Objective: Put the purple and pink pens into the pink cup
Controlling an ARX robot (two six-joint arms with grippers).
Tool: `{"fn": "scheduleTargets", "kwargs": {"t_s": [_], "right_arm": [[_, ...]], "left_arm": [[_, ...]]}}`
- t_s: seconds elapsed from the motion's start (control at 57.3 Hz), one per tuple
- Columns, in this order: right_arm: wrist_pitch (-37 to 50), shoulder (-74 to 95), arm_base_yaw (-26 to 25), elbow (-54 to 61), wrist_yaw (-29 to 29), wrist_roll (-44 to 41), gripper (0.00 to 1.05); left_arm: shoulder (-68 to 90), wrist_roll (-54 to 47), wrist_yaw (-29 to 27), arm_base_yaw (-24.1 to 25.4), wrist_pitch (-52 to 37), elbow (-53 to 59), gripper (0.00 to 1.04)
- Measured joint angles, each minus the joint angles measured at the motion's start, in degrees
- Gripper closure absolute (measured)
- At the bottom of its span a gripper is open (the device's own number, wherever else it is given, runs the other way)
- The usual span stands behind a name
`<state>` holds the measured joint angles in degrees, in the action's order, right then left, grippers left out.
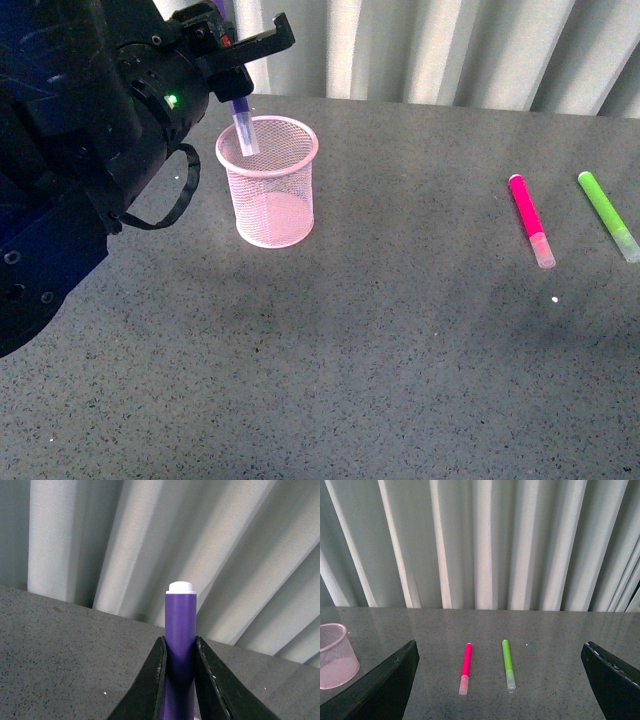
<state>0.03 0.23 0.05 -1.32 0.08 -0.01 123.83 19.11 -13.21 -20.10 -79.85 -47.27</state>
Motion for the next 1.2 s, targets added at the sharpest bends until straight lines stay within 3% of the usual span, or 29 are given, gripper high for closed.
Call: {"fn": "scheduleTargets", "kwargs": {"t_s": [0.279, 0.663, 0.785, 0.924, 1.081, 1.203], "right_arm": [[0.0, 0.0, 0.0, 0.0, 0.0, 0.0, 0.07], [0.0, 0.0, 0.0, 0.0, 0.0, 0.0, 0.07], [0.0, 0.0, 0.0, 0.0, 0.0, 0.0, 0.07], [0.0, 0.0, 0.0, 0.0, 0.0, 0.0, 0.07], [0.0, 0.0, 0.0, 0.0, 0.02, 0.0, 0.07], [0.0, 0.0, 0.0, 0.0, -0.04, 0.0, 0.07]], "left_arm": [[2.84, 0.48, -1.33, -0.94, 2.99, -3.54, 0.91], [-2.91, 2.19, 2.43, 2.03, 10.19, -0.22, 0.28], [-8.76, 0.9, 4.83, 4.04, 16.39, 2.78, 0.07], [-16.98, -3.26, 7.96, 6.64, 26.88, 6.69, 0.07], [-30.6, -10.8, 13.7, 10.6, 46.9, 13.31, 0.07], [-35.01, -12.83, 14.1, 11.5, 50.38, 15.23, 0.07]]}}
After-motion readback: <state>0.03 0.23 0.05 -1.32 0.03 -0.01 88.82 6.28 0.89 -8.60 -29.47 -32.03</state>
